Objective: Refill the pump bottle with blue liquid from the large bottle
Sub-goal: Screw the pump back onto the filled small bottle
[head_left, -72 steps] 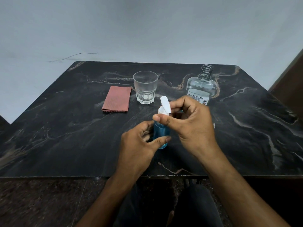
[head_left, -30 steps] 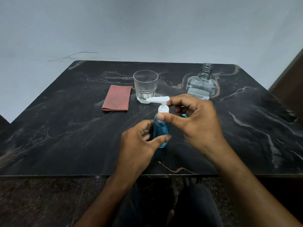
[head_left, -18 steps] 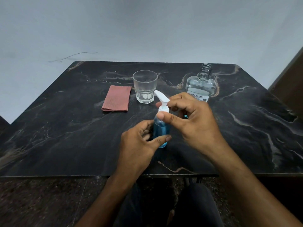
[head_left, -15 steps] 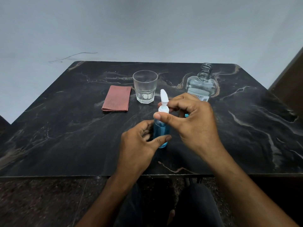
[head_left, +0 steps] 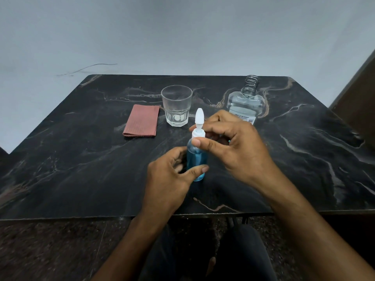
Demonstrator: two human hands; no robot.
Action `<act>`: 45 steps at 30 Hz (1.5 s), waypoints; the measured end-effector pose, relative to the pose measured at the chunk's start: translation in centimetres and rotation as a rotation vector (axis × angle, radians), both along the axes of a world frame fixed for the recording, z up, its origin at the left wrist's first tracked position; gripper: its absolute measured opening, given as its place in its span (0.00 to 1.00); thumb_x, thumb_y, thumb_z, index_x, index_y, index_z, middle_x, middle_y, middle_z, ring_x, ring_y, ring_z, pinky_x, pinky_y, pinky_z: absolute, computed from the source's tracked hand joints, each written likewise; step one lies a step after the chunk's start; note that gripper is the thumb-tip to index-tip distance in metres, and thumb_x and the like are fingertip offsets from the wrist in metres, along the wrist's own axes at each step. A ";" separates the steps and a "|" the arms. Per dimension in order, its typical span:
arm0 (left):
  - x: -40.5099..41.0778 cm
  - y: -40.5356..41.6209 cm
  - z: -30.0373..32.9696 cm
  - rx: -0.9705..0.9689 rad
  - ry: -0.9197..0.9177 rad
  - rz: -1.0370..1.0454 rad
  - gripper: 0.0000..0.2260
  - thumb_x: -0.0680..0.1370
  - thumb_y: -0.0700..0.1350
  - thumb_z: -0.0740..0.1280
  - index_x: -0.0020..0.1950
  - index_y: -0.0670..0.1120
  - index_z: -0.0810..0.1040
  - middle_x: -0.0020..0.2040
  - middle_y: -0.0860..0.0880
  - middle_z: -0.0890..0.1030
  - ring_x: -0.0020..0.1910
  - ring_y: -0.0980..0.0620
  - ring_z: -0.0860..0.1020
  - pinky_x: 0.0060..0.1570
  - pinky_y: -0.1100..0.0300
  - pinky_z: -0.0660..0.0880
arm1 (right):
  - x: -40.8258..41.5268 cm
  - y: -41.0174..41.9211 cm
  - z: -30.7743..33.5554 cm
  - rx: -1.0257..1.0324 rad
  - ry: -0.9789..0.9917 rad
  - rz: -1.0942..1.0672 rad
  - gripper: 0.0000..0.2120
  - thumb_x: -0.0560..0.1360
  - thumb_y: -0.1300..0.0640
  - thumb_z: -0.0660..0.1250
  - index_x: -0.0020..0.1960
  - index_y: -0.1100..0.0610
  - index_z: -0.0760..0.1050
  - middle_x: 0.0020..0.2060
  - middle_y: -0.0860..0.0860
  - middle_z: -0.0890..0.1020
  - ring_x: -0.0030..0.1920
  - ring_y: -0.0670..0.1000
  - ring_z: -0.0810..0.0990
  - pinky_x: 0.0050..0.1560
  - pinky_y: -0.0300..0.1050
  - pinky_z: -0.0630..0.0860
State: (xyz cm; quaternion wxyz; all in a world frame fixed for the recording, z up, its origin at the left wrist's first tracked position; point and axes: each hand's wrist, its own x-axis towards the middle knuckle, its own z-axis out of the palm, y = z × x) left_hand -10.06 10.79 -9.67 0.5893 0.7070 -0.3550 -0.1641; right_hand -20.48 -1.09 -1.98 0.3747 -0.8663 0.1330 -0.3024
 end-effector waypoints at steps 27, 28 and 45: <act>-0.1 0.1 -0.3 -0.002 -0.103 0.044 0.18 0.69 0.47 0.82 0.57 0.53 0.83 0.51 0.58 0.87 0.52 0.64 0.84 0.55 0.64 0.81 | 0.4 1.2 -1.8 0.047 -0.150 -0.162 0.19 0.67 0.49 0.79 0.55 0.55 0.85 0.40 0.49 0.77 0.39 0.48 0.76 0.41 0.40 0.77; 0.0 0.1 -0.2 0.000 -0.113 0.042 0.18 0.68 0.48 0.82 0.57 0.53 0.83 0.51 0.58 0.87 0.52 0.64 0.84 0.55 0.64 0.81 | 0.2 1.1 -1.8 0.039 -0.139 -0.161 0.21 0.66 0.49 0.79 0.58 0.54 0.84 0.40 0.48 0.76 0.38 0.46 0.75 0.40 0.36 0.74; 4.9 -0.8 2.2 0.086 -0.153 0.147 0.16 0.70 0.49 0.81 0.56 0.50 0.85 0.47 0.56 0.88 0.46 0.59 0.86 0.52 0.57 0.84 | -3.8 -4.8 -1.2 -0.023 0.198 -0.499 0.07 0.69 0.55 0.79 0.35 0.51 0.83 0.27 0.42 0.81 0.27 0.38 0.77 0.28 0.27 0.68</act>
